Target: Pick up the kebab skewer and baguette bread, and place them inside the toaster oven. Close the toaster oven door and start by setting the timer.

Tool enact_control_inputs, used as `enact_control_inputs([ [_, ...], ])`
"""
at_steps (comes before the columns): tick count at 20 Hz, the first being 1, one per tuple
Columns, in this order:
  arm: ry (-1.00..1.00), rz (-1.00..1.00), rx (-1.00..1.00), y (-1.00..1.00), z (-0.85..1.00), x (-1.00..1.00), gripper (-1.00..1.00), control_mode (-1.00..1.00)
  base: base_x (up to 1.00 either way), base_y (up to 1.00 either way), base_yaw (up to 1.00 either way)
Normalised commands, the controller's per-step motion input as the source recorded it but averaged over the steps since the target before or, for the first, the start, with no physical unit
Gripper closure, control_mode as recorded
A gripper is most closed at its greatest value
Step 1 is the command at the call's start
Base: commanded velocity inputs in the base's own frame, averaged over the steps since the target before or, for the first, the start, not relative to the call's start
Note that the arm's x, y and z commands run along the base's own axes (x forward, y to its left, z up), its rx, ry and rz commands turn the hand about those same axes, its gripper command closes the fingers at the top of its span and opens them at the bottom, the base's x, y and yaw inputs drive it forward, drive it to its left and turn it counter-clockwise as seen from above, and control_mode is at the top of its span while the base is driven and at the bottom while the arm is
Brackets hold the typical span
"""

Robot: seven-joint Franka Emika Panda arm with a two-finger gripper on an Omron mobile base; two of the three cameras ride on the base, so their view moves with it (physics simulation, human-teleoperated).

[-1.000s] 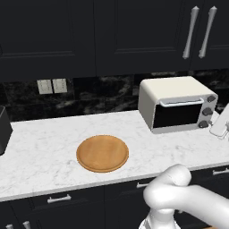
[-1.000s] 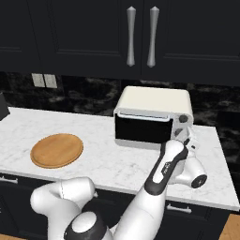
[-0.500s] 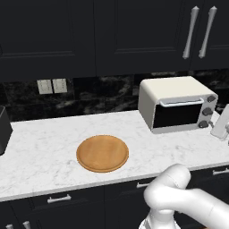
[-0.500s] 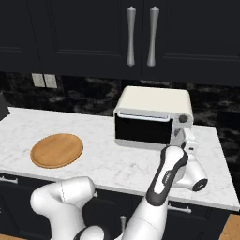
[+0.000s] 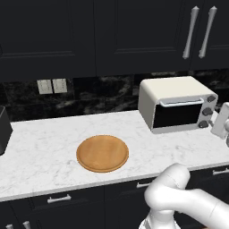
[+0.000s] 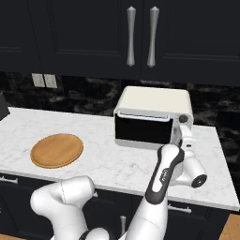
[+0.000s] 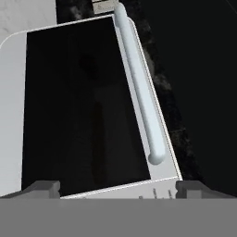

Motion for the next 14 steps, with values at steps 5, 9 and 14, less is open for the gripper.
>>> enact_control_inputs([
  [5,0.0,-0.06,-0.02,0.0,0.0,0.35,-1.0,-1.0,0.0,0.0,0.0],
  [9,0.0,-0.04,0.0,0.0,0.0,0.3,-1.0,-1.0,0.0,0.0,0.0],
  [14,0.0,-0.03,0.0,-0.07,-0.09,0.17,-1.0,-1.0,0.0,0.0,0.0],
])
